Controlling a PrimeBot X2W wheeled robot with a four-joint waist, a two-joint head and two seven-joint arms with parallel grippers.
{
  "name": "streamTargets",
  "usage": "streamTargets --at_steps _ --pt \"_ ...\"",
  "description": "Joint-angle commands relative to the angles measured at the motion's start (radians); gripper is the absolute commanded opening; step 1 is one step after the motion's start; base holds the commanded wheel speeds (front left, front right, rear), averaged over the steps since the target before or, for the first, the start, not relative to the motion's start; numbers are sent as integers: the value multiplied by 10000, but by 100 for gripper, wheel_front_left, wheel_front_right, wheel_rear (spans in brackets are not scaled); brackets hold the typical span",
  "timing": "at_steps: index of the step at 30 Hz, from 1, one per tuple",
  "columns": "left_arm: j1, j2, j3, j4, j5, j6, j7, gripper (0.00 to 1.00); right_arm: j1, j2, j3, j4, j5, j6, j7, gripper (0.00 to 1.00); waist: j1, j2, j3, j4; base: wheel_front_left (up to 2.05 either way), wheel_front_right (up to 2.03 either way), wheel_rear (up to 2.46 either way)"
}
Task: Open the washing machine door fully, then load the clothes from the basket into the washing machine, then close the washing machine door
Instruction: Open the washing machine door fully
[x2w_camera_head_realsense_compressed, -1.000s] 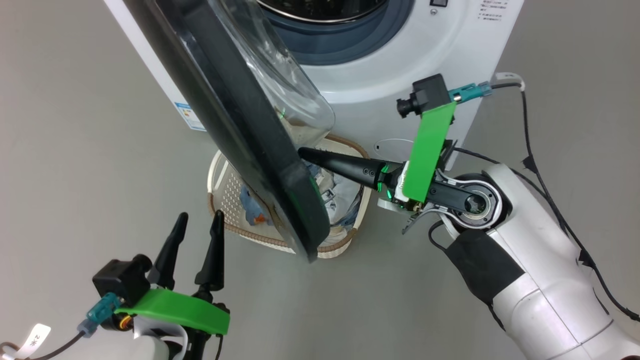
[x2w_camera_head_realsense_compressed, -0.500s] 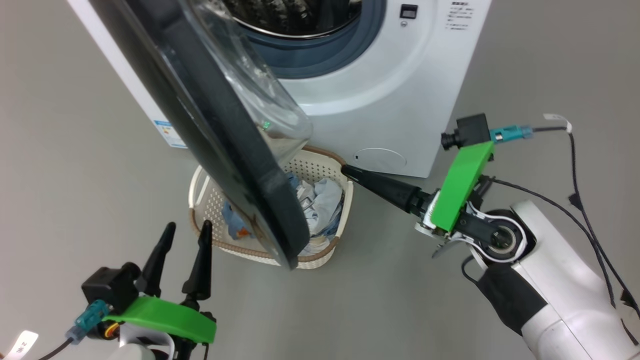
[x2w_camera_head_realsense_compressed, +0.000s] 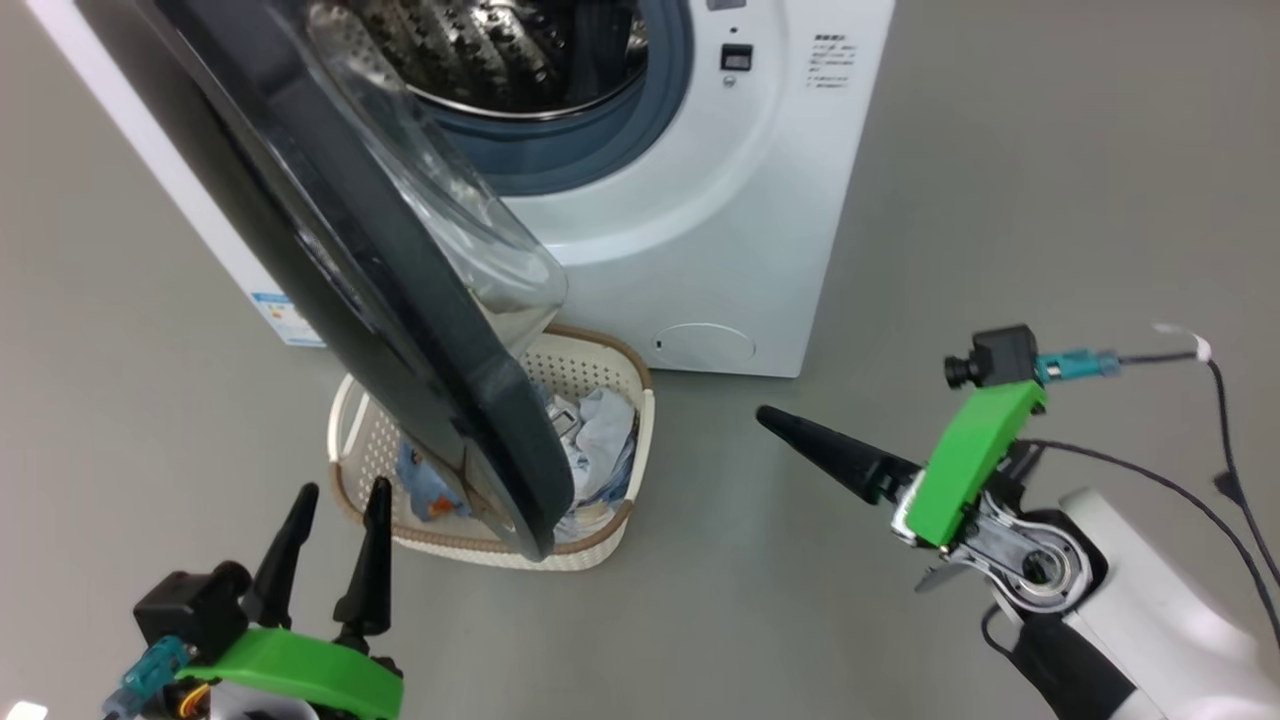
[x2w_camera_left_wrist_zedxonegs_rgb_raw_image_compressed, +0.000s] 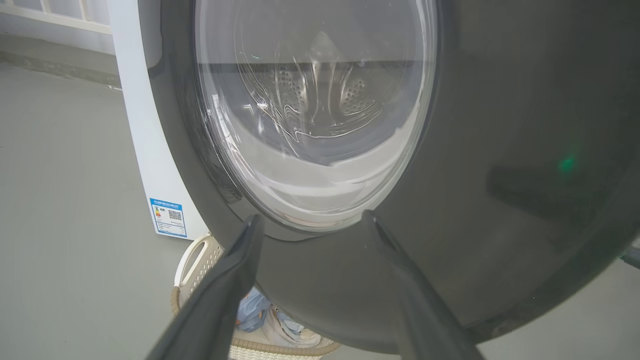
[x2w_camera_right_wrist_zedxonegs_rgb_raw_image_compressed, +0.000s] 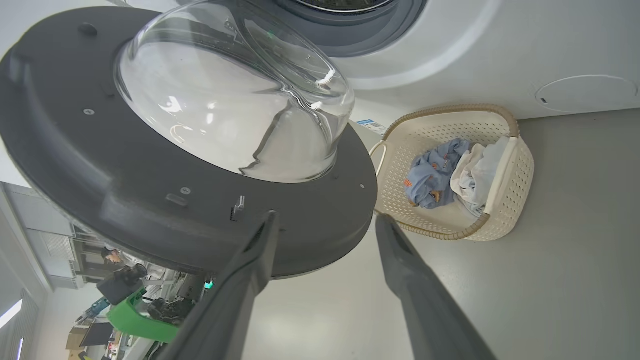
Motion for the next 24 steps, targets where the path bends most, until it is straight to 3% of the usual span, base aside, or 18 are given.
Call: streamTargets --at_steps 1,18,24 --pt "-27 301 412 -235 15 -16 -65 100 234 -126 149 -235 -68 19 -291 100 0 -1 -185 -201 0 0 0" --pt "475 415 784 -303 66 -16 -65 100 1086 -1373 791 292 -407 19 -2704 100 0 -1 -465 -845 0 0 0" --pt "573 418 866 -264 84 -16 -65 100 1190 -1733 1294 899 -950 19 -4235 100 0 -1 -557 -946 0 0 0"
